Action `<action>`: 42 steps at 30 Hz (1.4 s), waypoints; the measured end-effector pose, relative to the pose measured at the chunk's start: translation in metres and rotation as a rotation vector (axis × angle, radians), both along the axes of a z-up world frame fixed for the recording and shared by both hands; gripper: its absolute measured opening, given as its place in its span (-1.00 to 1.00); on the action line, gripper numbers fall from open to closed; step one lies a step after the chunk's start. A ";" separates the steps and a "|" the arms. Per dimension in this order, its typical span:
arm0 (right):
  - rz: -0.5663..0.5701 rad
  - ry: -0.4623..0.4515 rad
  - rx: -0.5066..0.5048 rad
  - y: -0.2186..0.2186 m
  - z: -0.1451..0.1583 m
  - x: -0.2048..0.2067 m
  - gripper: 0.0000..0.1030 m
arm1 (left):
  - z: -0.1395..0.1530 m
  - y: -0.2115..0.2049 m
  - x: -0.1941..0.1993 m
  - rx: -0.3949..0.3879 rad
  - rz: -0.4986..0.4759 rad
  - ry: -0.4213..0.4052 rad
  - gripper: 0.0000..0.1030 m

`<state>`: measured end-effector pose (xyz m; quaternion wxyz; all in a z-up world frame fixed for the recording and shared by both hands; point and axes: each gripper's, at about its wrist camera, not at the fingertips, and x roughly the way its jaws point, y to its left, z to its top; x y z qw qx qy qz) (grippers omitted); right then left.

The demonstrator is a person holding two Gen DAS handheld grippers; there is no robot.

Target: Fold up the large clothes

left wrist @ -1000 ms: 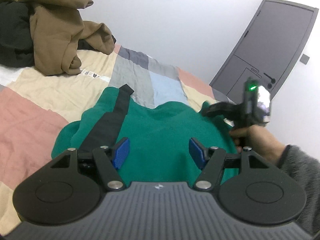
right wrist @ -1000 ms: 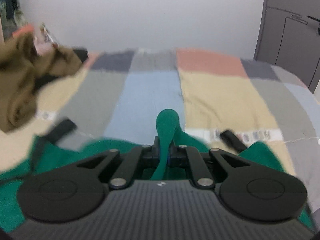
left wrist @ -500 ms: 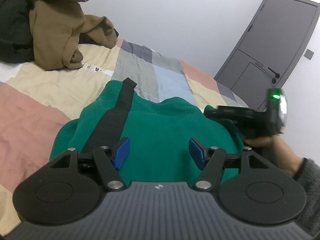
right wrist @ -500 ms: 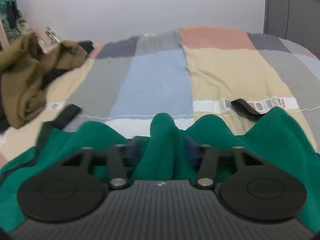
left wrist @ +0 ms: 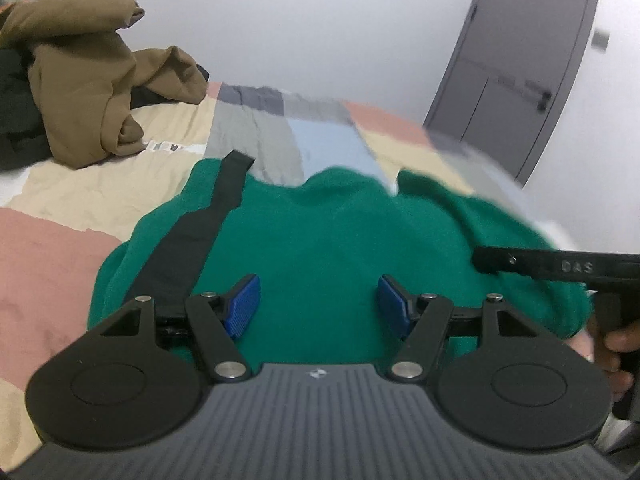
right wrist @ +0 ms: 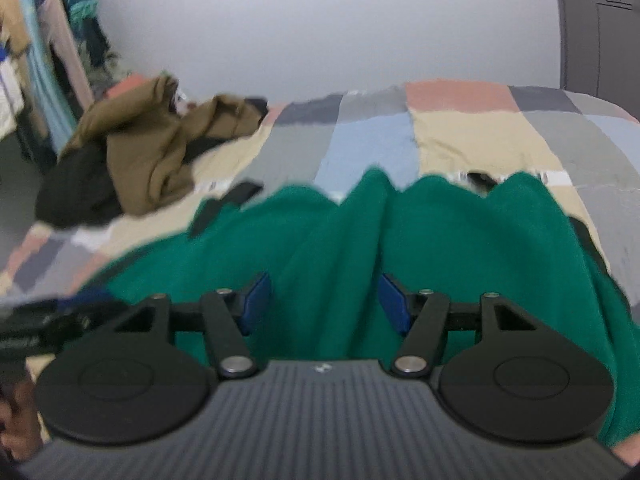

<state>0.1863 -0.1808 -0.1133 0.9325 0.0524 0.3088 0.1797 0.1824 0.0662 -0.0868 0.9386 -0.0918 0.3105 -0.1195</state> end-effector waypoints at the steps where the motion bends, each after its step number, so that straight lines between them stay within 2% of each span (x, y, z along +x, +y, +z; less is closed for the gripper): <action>1: 0.009 0.021 -0.004 0.001 -0.005 0.000 0.18 | -0.002 -0.001 0.001 0.008 0.000 0.012 0.36; 4: 0.005 0.040 0.030 -0.001 -0.023 0.000 0.22 | -0.010 -0.001 0.006 0.001 0.004 0.053 0.37; 7: 0.023 0.022 -0.013 0.008 -0.028 0.001 0.24 | -0.016 -0.003 0.010 0.025 0.005 0.066 0.39; 12: 0.022 0.004 -0.047 0.016 -0.033 0.001 0.25 | -0.021 0.000 0.016 0.017 0.009 0.077 0.40; 17: 0.020 0.019 0.017 0.002 -0.030 -0.005 0.26 | -0.007 0.002 0.000 -0.011 0.029 0.073 0.40; 21: 0.034 0.005 -0.021 0.007 -0.026 -0.017 0.26 | 0.013 0.002 -0.024 -0.061 0.015 0.079 0.46; 24: 0.029 0.009 -0.011 0.006 -0.025 -0.021 0.26 | 0.020 0.006 -0.039 -0.137 0.035 0.106 0.49; 28: 0.012 0.029 0.029 0.001 -0.024 -0.026 0.26 | 0.012 0.015 -0.045 -0.267 0.066 0.193 0.51; 30: 0.006 0.037 0.047 -0.002 -0.024 -0.027 0.26 | 0.003 0.019 -0.043 -0.349 0.066 0.254 0.61; 33: -0.008 0.049 0.075 -0.005 -0.024 -0.028 0.26 | -0.013 0.029 -0.037 -0.472 0.073 0.348 0.62; 38: -0.019 0.059 0.099 -0.006 -0.027 -0.024 0.26 | -0.038 0.044 -0.029 -0.581 0.153 0.470 0.62; 42: -0.027 0.063 0.117 -0.007 -0.028 -0.021 0.26 | -0.062 0.059 -0.026 -0.713 0.229 0.519 0.63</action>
